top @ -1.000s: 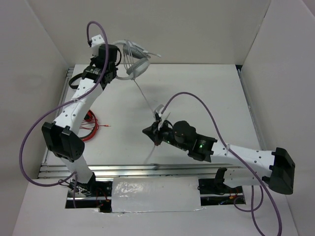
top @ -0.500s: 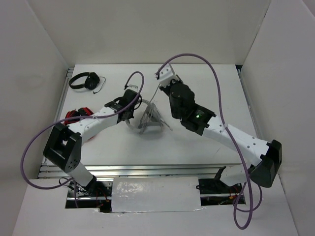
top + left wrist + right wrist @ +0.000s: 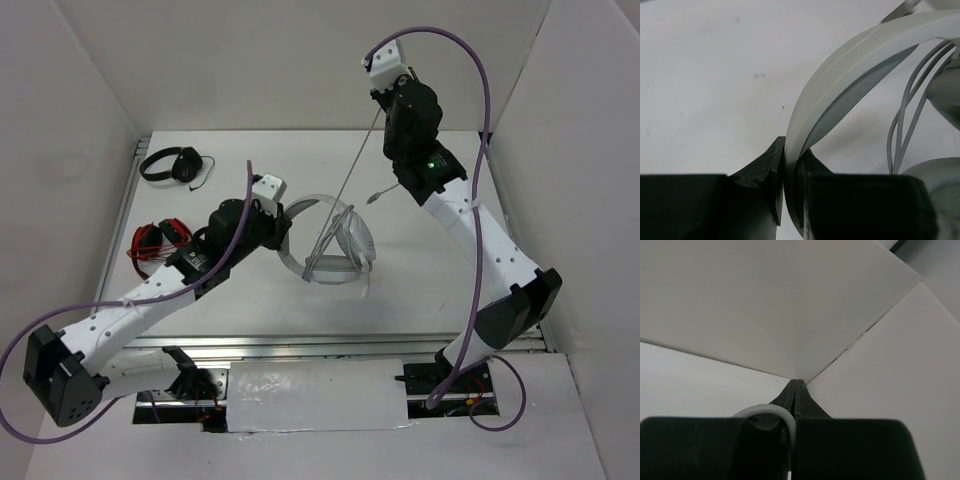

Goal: Wrap the headphones

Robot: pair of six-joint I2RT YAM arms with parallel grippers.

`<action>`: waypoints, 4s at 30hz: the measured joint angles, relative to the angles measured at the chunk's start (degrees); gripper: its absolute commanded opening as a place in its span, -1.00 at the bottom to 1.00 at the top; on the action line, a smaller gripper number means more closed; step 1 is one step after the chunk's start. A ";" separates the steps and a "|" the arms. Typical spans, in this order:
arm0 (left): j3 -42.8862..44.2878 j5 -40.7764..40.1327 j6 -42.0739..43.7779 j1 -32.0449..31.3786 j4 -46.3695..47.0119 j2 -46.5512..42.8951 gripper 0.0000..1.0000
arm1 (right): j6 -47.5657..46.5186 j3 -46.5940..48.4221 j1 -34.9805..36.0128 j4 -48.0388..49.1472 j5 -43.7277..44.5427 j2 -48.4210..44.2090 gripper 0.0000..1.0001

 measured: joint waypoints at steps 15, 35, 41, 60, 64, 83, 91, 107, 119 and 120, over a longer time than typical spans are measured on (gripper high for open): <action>-0.85 0.22 -0.76 0.44 -3.91 -9.46 -1.00 | 24.26 -12.17 -12.70 -6.91 -31.63 0.94 -1.00; 11.65 9.97 -4.90 9.81 -9.16 -7.41 -1.00 | 38.53 -20.68 -13.92 4.59 -54.16 3.19 -0.94; 24.15 16.09 -8.66 17.62 -7.85 -1.18 -1.00 | 41.42 -27.87 -6.71 10.82 -61.22 7.61 -0.87; 41.22 17.25 -14.01 28.24 -10.97 5.88 -1.00 | 49.07 -46.31 11.30 46.97 -85.11 9.44 -0.69; 42.73 17.22 -14.95 28.52 -11.78 6.93 -1.00 | 50.29 -46.49 14.71 52.39 -87.97 10.51 -0.71; 41.90 -10.78 -15.41 25.64 -16.33 10.58 -1.00 | 39.06 -51.45 28.61 34.45 -52.09 -14.51 -1.00; 37.77 -29.40 -16.70 20.52 -21.86 19.71 -1.00 | 26.75 -39.65 33.44 18.88 -13.81 -12.79 -1.00; 25.90 -36.02 -7.08 6.56 -22.25 23.08 -1.00 | -14.27 -34.38 28.83 35.41 15.96 0.13 -1.00; 8.76 -11.67 -4.15 8.52 -7.21 15.32 -1.00 | 1.33 -34.32 19.78 18.25 -5.90 -1.79 -0.89; 7.93 -10.12 -4.33 8.52 -6.05 14.71 -1.00 | 4.00 -34.86 17.97 16.28 -10.19 -3.19 -0.88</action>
